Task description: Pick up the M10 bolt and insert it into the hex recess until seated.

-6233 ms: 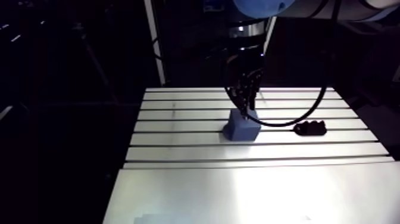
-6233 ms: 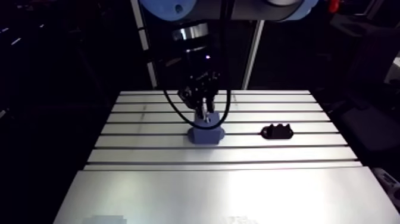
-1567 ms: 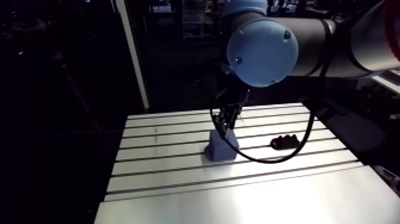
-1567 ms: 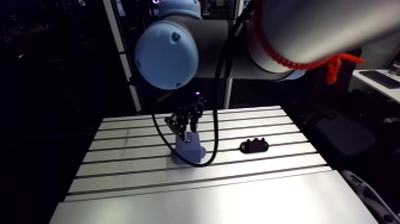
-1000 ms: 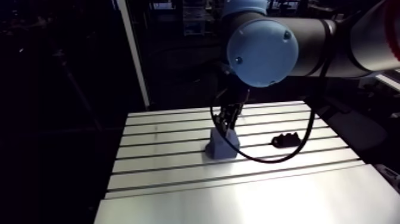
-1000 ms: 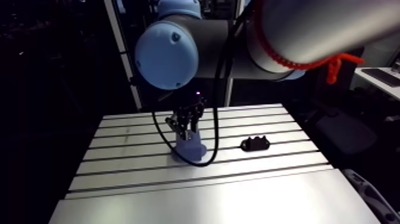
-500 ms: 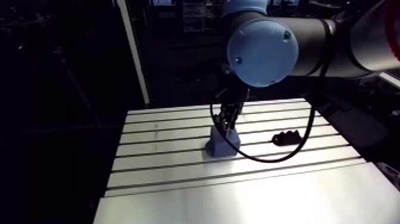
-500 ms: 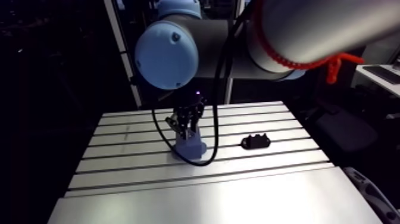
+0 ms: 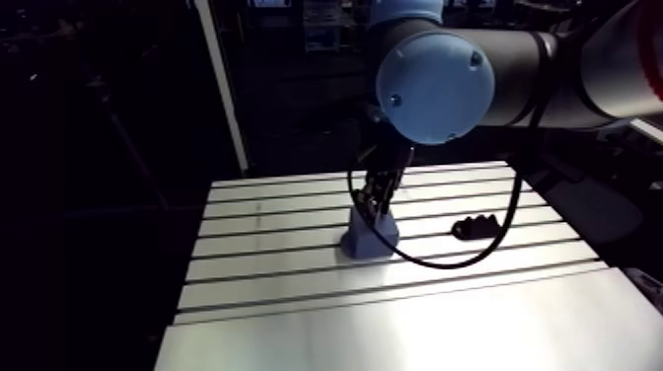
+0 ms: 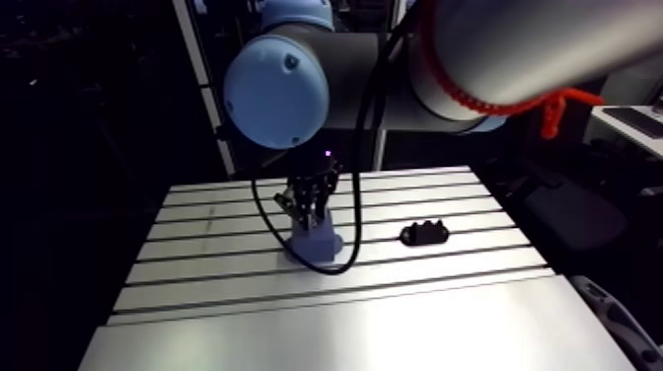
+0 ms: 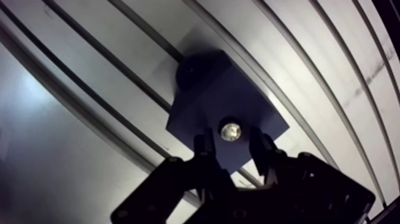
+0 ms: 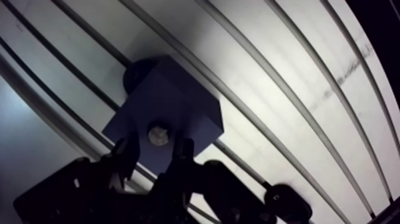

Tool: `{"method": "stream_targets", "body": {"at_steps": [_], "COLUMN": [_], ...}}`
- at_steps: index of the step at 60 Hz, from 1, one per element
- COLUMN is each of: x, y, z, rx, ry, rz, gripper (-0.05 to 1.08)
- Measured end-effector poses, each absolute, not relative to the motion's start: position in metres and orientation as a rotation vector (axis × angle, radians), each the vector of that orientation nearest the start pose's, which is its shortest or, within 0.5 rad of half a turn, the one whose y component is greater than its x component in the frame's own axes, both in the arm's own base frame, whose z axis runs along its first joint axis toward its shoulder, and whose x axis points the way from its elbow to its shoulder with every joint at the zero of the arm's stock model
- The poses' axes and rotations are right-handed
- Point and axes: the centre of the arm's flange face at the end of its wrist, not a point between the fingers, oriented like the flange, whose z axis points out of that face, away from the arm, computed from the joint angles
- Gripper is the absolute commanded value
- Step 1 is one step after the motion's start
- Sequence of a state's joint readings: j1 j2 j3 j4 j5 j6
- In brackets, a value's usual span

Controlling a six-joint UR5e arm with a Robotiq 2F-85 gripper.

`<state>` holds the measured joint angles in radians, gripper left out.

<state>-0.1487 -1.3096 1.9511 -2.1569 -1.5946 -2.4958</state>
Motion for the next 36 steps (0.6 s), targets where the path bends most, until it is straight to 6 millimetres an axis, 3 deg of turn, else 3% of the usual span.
{"method": "stream_targets", "body": {"at_steps": [36], "x": [-0.5359], "y": [-0.0542], "z": [0.2304], "rx": [-1.174], "ry": [2.849], "rz": [-0.013], "gripper": [0.60]}}
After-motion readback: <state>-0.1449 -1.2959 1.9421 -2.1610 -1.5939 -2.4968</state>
